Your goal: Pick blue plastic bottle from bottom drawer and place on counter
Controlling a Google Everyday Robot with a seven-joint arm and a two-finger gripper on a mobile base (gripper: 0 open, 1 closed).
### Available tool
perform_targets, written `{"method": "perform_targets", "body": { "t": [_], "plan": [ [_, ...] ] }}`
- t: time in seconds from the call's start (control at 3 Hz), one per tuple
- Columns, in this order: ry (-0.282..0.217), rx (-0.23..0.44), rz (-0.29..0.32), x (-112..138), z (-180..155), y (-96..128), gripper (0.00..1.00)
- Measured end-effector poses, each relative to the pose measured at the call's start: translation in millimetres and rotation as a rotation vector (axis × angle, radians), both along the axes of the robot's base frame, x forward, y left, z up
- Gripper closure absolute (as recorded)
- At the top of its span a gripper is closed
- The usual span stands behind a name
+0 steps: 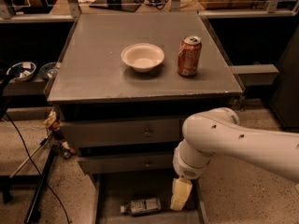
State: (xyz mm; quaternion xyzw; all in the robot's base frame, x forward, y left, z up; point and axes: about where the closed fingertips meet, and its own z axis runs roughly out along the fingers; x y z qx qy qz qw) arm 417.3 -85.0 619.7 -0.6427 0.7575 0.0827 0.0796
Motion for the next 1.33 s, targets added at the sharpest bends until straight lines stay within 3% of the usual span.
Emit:
{"method": "perform_targets", "body": {
  "t": [0.33,0.67,1.33],
  "plan": [
    [0.007,0.006,0.008,0,-14,2,0.00],
    [0.063,0.037,0.009,22,-77,6,0.00],
    [0.068,0.020,0.020,17,-85,10,0.00]
  ]
}}
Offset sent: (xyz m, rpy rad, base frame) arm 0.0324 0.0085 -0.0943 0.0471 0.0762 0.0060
